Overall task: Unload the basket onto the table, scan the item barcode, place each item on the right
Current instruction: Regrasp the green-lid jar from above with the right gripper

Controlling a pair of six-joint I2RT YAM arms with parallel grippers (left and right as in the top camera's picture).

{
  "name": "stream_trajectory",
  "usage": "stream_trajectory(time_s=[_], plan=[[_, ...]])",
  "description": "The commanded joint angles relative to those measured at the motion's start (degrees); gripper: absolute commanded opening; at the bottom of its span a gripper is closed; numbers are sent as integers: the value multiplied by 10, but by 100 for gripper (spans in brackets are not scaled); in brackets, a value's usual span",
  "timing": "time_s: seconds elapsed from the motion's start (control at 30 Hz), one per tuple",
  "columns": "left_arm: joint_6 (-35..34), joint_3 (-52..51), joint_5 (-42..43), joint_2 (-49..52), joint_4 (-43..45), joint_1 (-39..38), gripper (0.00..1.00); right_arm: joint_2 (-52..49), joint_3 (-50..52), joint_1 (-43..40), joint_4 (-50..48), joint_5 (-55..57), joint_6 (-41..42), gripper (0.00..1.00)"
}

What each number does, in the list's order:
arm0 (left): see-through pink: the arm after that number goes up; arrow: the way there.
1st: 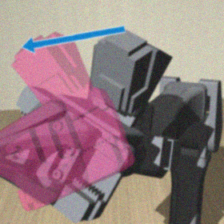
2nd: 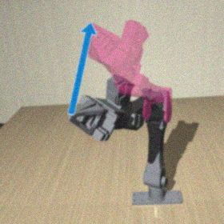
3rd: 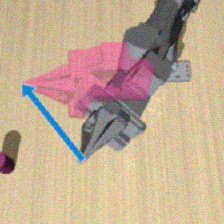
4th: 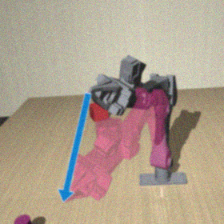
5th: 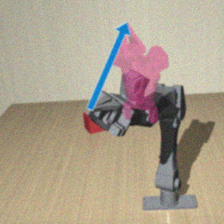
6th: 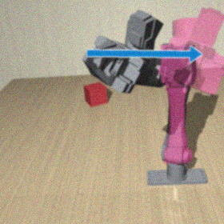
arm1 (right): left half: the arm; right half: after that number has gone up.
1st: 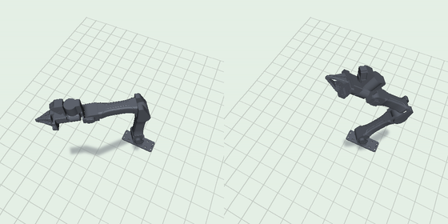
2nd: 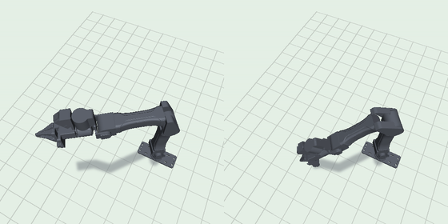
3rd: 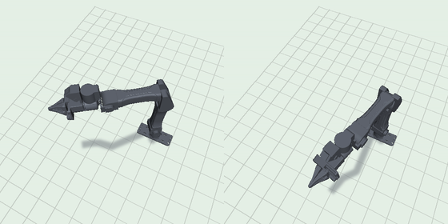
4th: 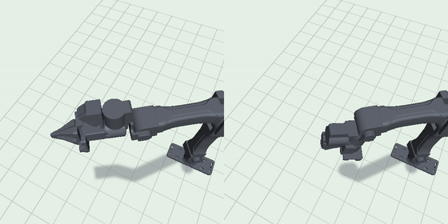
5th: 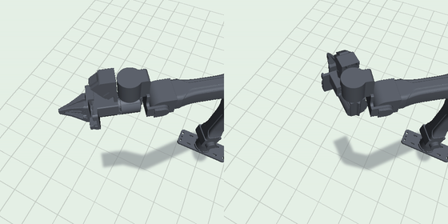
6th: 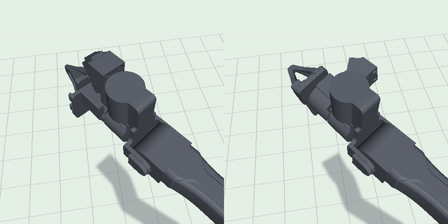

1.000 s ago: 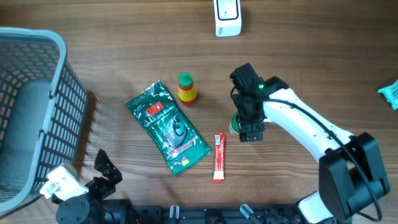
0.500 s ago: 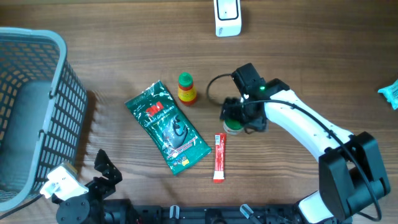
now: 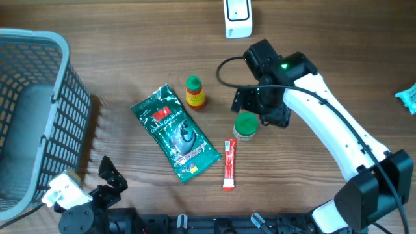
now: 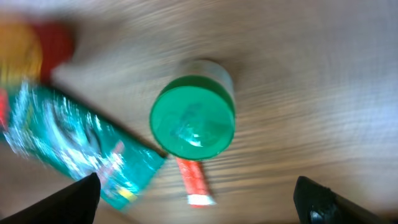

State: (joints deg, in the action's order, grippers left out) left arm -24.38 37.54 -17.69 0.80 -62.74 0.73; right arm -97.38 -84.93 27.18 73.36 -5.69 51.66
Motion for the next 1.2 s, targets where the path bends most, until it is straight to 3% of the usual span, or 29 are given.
stream_trajectory(time_s=[0.0, 0.07, 0.23, 0.47, 0.83, 0.97, 1.17], plan=[[-5, -1, 3, -4, 2, -4, 100, 2, 30, -2, -19, 22, 373, 100], [-5, -1, 3, -4, 2, -4, 100, 2, 61, -1, -47, 20, 445, 100], [-5, -1, 3, -4, 2, -4, 100, 1, 133, 0, -112, -2, 516, 100], [-5, -1, 2, -4, 2, -4, 100, 0, 211, 0, -240, -33, 518, 100], [-5, -1, 3, -4, 2, -4, 100, -73, 217, 0, -296, -50, 488, 100], [-5, -1, 3, -4, 2, -4, 100, -100, 217, 0, -296, -58, 487, 93], [-5, -1, 3, -4, 2, -4, 100, -104, 217, 0, -296, -47, 413, 70]])
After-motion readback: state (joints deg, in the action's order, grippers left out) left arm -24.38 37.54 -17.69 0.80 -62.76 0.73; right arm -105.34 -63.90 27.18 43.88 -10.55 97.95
